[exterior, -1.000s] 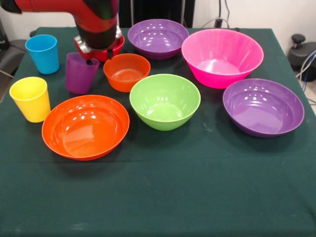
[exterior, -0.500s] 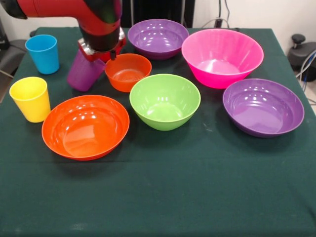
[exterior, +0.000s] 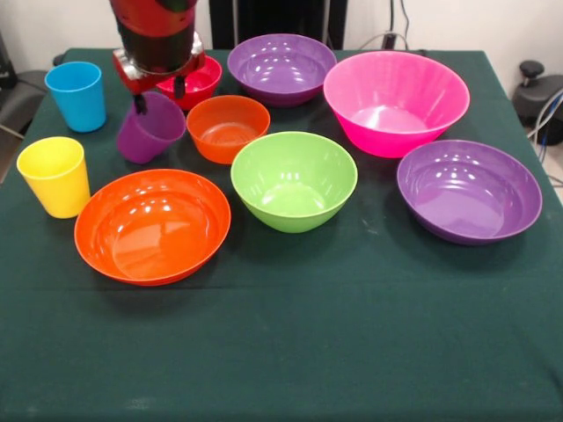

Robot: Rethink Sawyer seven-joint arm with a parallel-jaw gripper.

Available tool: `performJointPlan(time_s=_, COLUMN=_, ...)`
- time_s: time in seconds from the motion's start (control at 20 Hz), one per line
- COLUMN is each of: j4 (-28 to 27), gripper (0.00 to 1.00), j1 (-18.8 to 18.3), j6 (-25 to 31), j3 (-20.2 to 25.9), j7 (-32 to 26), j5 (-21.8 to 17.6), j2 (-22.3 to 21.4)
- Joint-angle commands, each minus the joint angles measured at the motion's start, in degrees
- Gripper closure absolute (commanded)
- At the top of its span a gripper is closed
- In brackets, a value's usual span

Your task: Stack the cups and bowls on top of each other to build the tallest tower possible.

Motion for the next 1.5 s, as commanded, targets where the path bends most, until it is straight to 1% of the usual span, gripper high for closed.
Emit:
performJointPlan(time_s=0.05, j4=3.1, gripper=0.0, j1=-0.2, j6=-3.5, j3=0.4, j7=-9.0, j5=-2.4, j2=-0.9)
performJointPlan(time_s=0.1, j4=3.7, gripper=0.0, j1=-1.0, j6=-4.9, j3=1.3, j7=-9.8, j5=-2.0, j2=-0.9)
performJointPlan(time_s=0.15, j4=3.9, gripper=1.0, j1=-1.2, j6=-4.9, j3=1.4, j7=-9.9, j5=-1.9, j2=-0.9)
performJointPlan(time_s=0.3, j4=4.3, gripper=1.0, j1=-1.4, j6=-5.5, j3=1.3, j7=-9.6, j5=-2.2, j2=-1.0)
performJointPlan(time_s=0.5, j4=4.4, gripper=1.0, j1=-0.8, j6=-5.0, j3=0.2, j7=-7.3, j5=-3.1, j2=-0.6)
performJointPlan(time_s=0.75, j4=4.8, gripper=1.0, j1=-0.6, j6=-6.5, j3=-0.9, j7=-5.3, j5=-4.4, j2=1.6)
performJointPlan(time_s=0.95, j4=5.4, gripper=1.0, j1=-0.4, j6=-7.9, j3=-1.3, j7=-3.9, j5=-4.7, j2=2.7)
performJointPlan(time_s=1.25, j4=5.1, gripper=1.0, j1=-0.2, j6=-9.0, j3=-2.0, j7=-3.4, j5=-4.7, j2=4.1)
performJointPlan(time_s=1.5, j4=4.9, gripper=1.0, j1=-0.2, j6=-8.5, j3=-2.1, j7=-4.0, j5=-3.9, j2=3.3)
